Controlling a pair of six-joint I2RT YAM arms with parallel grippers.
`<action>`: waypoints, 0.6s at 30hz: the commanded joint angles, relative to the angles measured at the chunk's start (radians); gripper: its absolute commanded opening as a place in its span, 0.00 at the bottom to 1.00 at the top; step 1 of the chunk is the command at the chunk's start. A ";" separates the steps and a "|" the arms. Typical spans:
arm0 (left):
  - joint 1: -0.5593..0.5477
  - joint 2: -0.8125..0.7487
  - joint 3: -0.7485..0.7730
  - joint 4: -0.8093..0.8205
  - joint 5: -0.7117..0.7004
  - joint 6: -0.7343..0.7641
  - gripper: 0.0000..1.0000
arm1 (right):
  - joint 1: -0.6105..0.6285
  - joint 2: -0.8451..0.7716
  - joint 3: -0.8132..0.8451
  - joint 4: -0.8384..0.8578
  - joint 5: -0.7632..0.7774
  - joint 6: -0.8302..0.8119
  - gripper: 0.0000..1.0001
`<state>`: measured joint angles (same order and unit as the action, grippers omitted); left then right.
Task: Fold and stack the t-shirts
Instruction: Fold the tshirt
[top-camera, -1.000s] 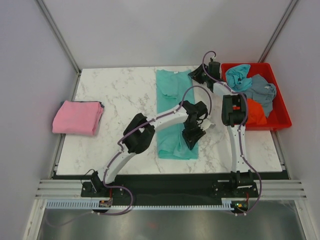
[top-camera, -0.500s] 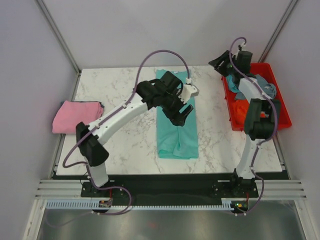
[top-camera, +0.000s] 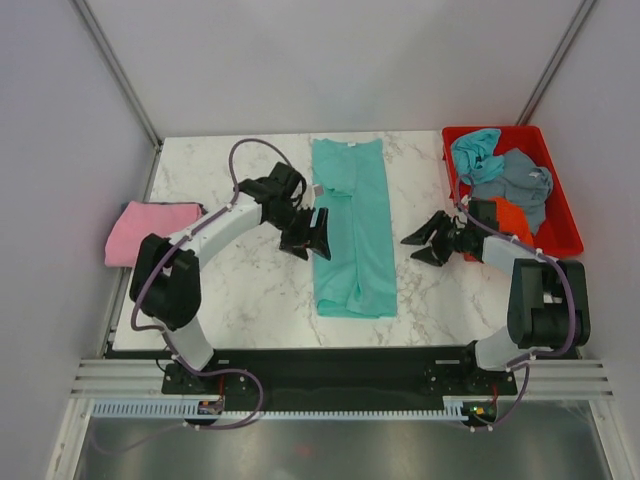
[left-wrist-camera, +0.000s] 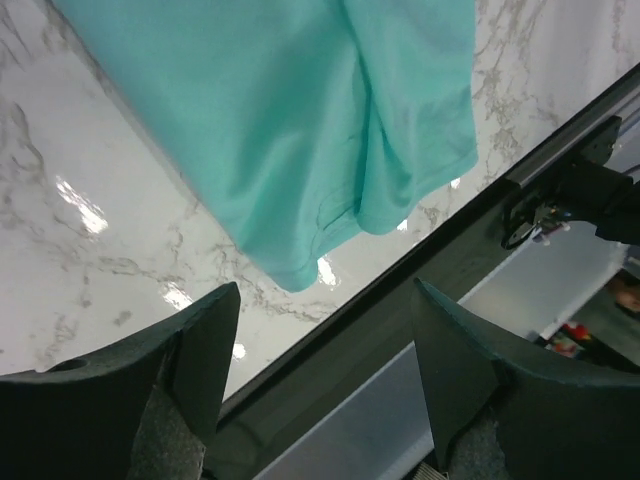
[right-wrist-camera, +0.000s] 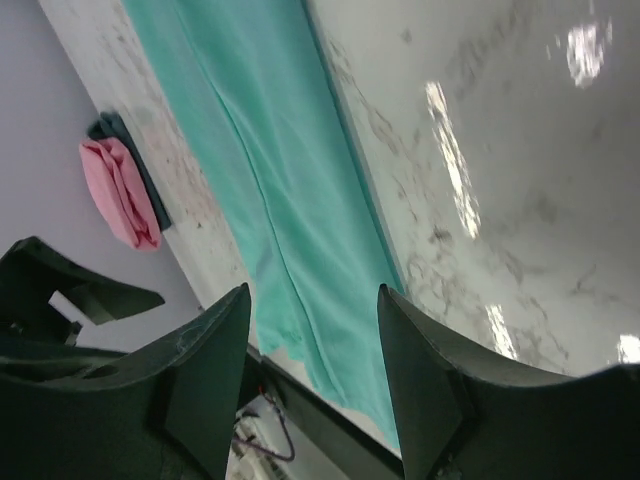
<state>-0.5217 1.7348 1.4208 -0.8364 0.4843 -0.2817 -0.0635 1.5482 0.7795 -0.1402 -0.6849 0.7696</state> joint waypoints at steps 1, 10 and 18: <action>0.025 -0.041 -0.135 0.076 0.139 -0.162 0.76 | -0.006 -0.097 -0.122 0.020 -0.091 0.045 0.62; 0.083 -0.090 -0.424 0.213 0.224 -0.300 0.72 | 0.002 -0.201 -0.310 0.025 -0.078 0.062 0.62; 0.088 -0.067 -0.511 0.362 0.214 -0.390 0.72 | 0.031 -0.185 -0.289 -0.071 -0.012 -0.009 0.62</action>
<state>-0.4389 1.6806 0.9298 -0.5800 0.6643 -0.5861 -0.0433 1.3460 0.4866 -0.1352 -0.7403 0.7708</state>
